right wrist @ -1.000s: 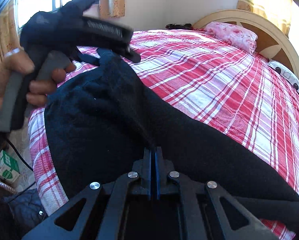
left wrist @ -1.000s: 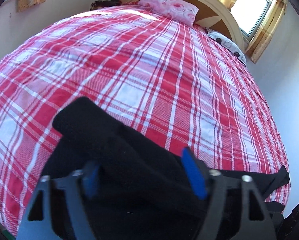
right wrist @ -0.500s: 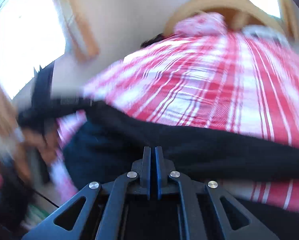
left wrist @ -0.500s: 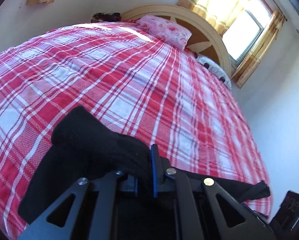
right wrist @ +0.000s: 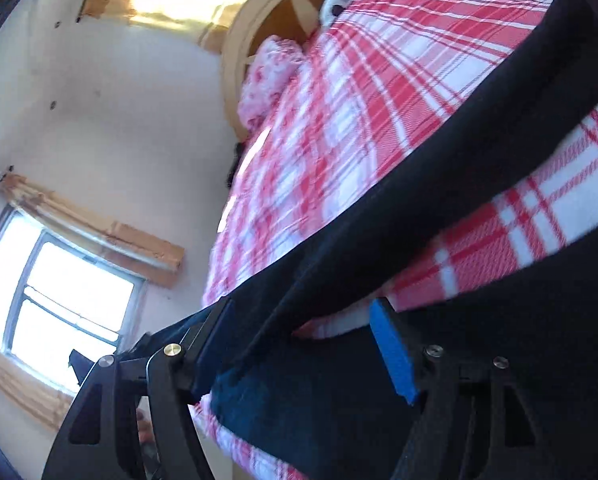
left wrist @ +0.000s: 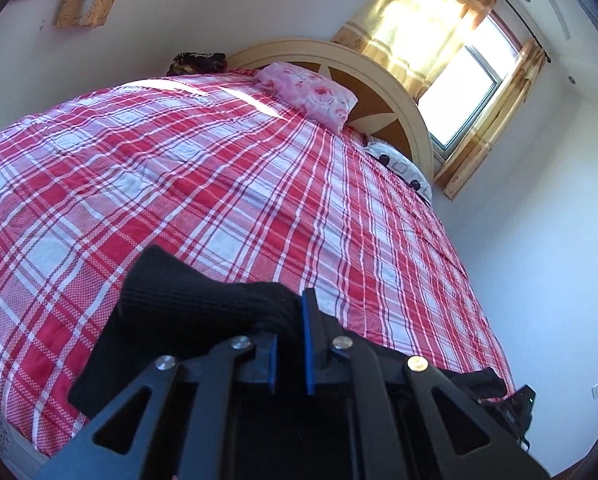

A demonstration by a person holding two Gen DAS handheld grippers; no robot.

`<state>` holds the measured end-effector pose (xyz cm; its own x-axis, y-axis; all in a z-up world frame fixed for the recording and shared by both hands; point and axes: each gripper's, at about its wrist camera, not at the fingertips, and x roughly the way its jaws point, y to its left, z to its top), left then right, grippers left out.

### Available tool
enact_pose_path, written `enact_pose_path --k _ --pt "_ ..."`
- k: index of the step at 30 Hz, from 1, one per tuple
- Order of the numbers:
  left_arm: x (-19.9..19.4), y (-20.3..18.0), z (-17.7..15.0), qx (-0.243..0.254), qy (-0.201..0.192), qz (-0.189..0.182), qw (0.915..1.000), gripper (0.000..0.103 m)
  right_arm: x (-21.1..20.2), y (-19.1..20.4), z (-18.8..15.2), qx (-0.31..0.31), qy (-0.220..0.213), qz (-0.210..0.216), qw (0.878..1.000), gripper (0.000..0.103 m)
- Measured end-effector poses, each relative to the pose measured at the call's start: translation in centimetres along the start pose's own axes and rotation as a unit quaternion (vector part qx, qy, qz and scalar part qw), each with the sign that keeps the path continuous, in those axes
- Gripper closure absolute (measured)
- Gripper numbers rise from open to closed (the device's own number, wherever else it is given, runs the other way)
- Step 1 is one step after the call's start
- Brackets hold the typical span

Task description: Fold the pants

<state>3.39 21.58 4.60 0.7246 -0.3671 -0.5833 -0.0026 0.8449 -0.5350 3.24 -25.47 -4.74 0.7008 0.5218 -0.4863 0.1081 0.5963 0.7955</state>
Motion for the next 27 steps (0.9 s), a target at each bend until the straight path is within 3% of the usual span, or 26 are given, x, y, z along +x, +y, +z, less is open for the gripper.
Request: enact_pose_path --k 8,14,15,17,19,27 --pt "-1.0 1.0 -0.3 -0.002 0.002 -0.001 1.0 0.093 0.5 -0.2 4.6 0.03 0.017 -0.09 0.995 0.033" --pt "-0.5 1.6 -0.8 -0.002 0.013 0.009 0.9999 0.093 1.9 -1.1 6.4 0.041 0.066 -0.134 0.988 0.034" --pt "-0.5 1.7 -0.8 -0.004 0.014 0.01 0.9998 0.093 1.8 -0.9 6.4 0.036 0.07 -0.136 0.988 0.039" --pt "-0.3 2.0 -0.9 -0.005 0.017 0.011 0.9998 0.093 1.3 -0.4 6.3 0.013 0.073 -0.156 0.985 0.078" --pt "-0.3 2.1 -0.9 -0.004 0.019 0.013 0.9997 0.093 0.3 -0.1 6.0 -0.012 0.063 -0.148 0.987 0.09" --pt "-1.3 2.4 -1.4 0.02 0.025 0.025 0.9992 0.093 -5.8 1.9 2.5 -0.112 -0.017 -0.086 0.99 0.095"
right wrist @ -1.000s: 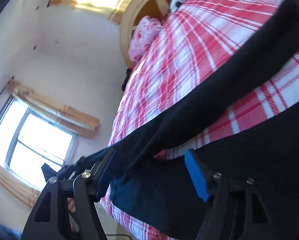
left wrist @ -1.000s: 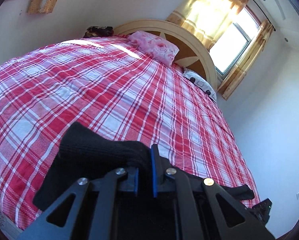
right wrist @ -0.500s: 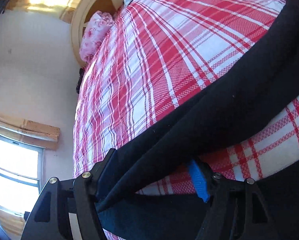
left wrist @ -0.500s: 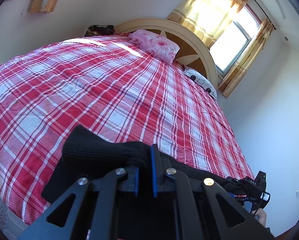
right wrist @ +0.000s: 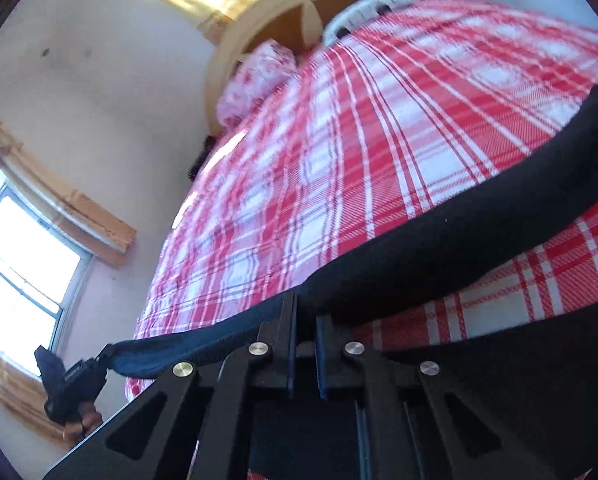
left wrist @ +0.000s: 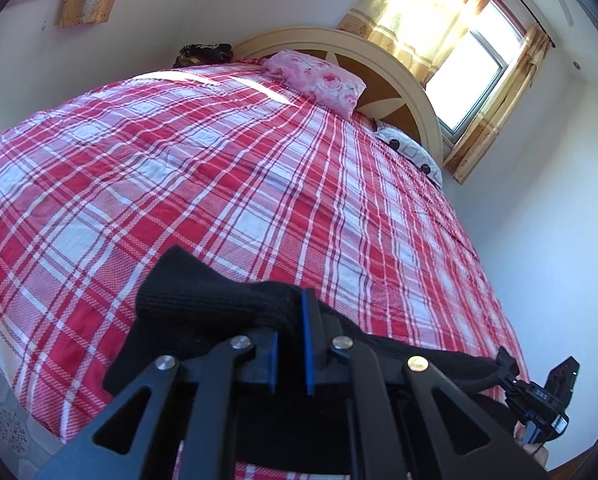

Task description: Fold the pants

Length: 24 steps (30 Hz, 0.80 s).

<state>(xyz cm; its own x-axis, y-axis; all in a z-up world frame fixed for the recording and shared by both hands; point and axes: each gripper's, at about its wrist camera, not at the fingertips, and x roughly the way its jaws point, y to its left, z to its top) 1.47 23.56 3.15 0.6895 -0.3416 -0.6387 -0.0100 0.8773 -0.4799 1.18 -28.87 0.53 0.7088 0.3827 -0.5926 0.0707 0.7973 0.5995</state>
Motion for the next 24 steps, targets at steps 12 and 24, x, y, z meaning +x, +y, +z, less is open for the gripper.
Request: enact_pose_path --k 12,24 --pt "-0.1 1.5 -2.0 -0.002 0.025 0.008 0.9997 0.093 -2.1 -0.8 -5.0 0.048 -0.022 0.032 0.998 0.03" --pt "0.0 2.0 -2.6 -0.008 0.029 0.011 0.9995 0.093 0.2 -3.4 -4.2 0.107 -0.007 -0.073 0.992 0.049"
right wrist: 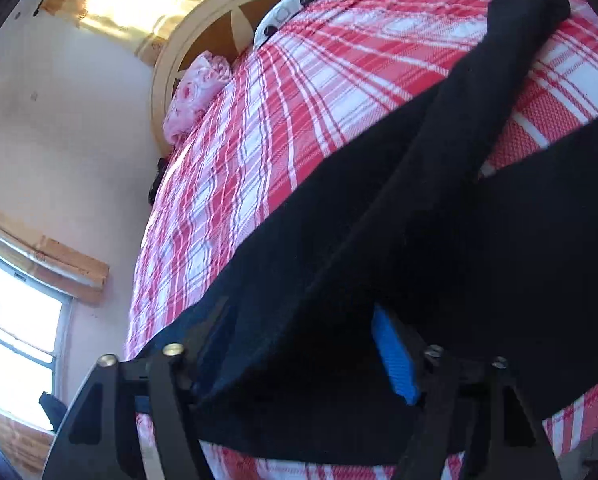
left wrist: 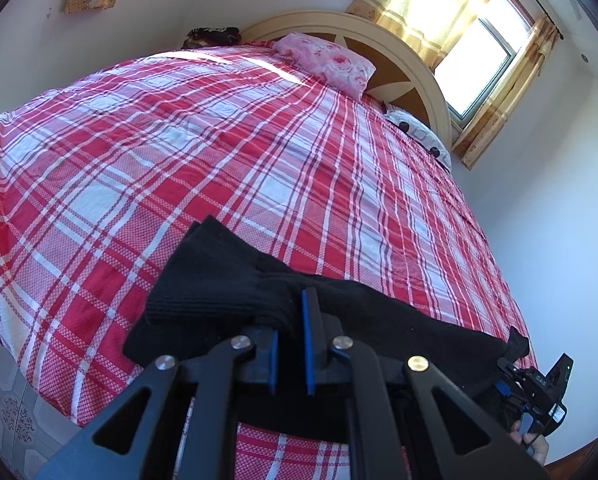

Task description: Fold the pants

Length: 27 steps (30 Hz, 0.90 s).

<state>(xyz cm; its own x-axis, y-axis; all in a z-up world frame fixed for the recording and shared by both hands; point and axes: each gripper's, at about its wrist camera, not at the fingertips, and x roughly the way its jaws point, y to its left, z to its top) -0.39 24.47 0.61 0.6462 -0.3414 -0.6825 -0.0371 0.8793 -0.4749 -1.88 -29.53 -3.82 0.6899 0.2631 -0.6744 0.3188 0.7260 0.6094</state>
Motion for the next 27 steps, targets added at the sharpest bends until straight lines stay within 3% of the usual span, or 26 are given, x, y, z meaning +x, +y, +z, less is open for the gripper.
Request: enact_pose_path --k 1,3,4,7,10,14,20,27 --pt "0.1 0.0 0.0 0.0 0.0 0.001 1.0 0.093 0.2 0.2 0.2 -0.011 -0.009 -0.012 1.0 0.067" --pt "0.3 0.0 0.0 0.003 0.002 0.005 1.0 0.093 0.9 0.3 0.8 -0.022 -0.018 -0.024 0.999 0.09" --pt "0.5 0.0 0.1 0.007 0.002 0.009 0.9999 0.093 1.3 0.0 1.0 -0.019 -0.013 -0.022 1.0 0.095" --pt "0.9 0.0 0.1 0.017 0.005 0.022 0.9996 0.093 0.8 -0.1 1.3 -0.023 -0.019 0.0 1.0 0.097" --pt "1.1 0.2 -0.2 0.028 0.012 0.029 0.9991 0.092 -2.2 1.0 1.0 -0.064 -0.059 0.026 0.996 0.097" --pt "0.9 1.2 -0.9 0.031 0.018 0.041 0.9985 0.092 -6.0 1.0 -1.4 -0.089 -0.068 0.043 0.993 0.097" --pt "2.1 2.1 -2.4 0.044 0.034 0.072 0.9959 0.09 -5.2 -0.6 -6.6 -0.12 -0.04 -0.006 0.992 0.097" --pt "3.4 2.8 -3.7 0.063 0.046 0.11 0.9909 0.086 -3.7 -2.8 -9.1 -0.12 -0.021 -0.026 0.992 0.097"
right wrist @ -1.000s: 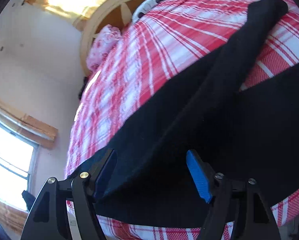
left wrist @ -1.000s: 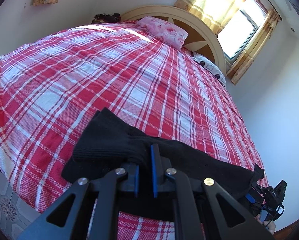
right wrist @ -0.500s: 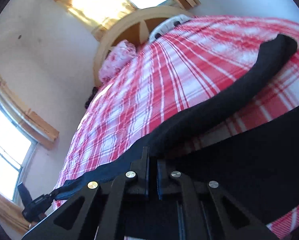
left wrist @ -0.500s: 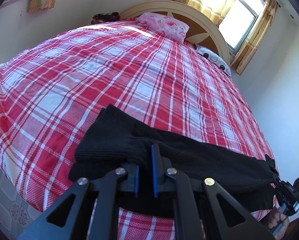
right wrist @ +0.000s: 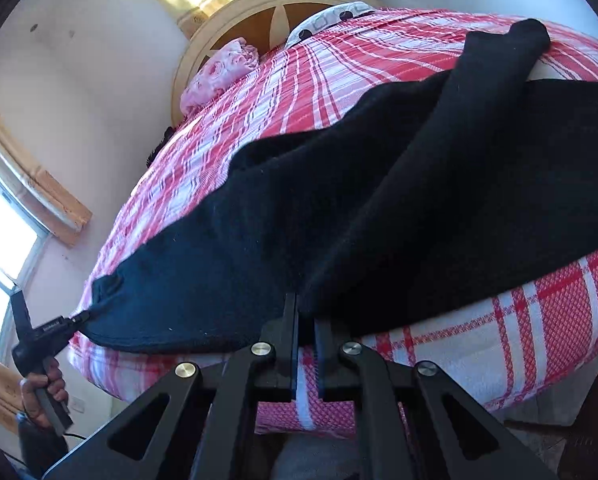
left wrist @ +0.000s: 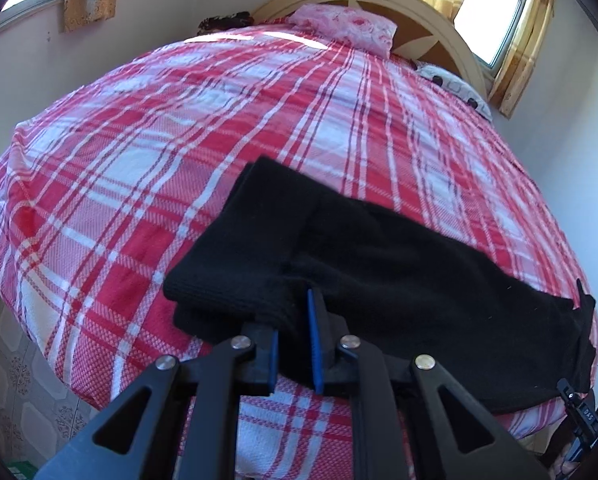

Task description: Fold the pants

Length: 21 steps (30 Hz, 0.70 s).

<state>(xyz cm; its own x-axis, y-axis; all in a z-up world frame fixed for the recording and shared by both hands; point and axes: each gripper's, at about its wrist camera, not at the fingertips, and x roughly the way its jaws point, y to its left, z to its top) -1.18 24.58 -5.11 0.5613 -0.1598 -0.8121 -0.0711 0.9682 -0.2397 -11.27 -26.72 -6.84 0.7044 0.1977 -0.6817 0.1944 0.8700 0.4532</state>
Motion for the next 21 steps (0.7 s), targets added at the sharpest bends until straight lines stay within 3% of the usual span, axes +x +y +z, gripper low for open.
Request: enact_pose_path --k 5,8,9,11,12,13,14,16,18,21 --pt "0.2 0.2 -1.4 0.022 -0.011 0.008 0.9997 0.085 0.2 -0.2 0.0 -0.001 -0.01 0.006 1.0 0.095" --pt "-1.0 0.6 -1.5 0.036 -0.011 0.006 0.9993 0.079 -0.3 -1.1 0.0 0.031 0.0 0.031 0.999 0.09" --pt "-1.4 0.8 -1.5 0.04 -0.012 0.013 0.9991 0.069 -0.6 -1.5 0.0 0.048 0.003 0.037 0.998 0.088" --pt "-2.8 1.4 -1.4 0.044 -0.039 0.076 0.9954 0.04 -1.7 -2.7 -0.1 0.081 -0.004 0.036 0.996 0.077" --pt "-3.6 1.8 -1.2 0.046 -0.064 0.114 0.9903 0.035 -2.2 -3.3 -0.1 0.096 -0.012 0.035 0.995 0.071" --pt "-4.2 2.1 -0.9 0.047 -0.077 0.135 0.9868 0.035 -2.8 -4.0 -0.1 0.112 -0.022 0.033 0.993 0.062" --pt "-4.7 2.4 -0.4 0.041 -0.084 0.144 0.9852 0.035 -3.9 -4.8 0.0 0.132 -0.043 0.022 0.99 0.06" --pt "-5.4 2.5 0.2 0.025 -0.097 0.14 0.985 0.035 -5.5 -5.6 0.5 0.148 -0.081 -0.003 0.986 0.06" --pt "-5.9 1.4 0.9 0.031 -0.111 0.109 0.9874 0.035 -6.6 -4.6 2.0 0.128 -0.111 -0.011 0.985 0.06" --pt "-4.8 -2.1 0.9 0.074 -0.116 0.075 0.9877 0.035 -5.5 0.5 5.2 0.035 -0.098 0.057 0.993 0.06"
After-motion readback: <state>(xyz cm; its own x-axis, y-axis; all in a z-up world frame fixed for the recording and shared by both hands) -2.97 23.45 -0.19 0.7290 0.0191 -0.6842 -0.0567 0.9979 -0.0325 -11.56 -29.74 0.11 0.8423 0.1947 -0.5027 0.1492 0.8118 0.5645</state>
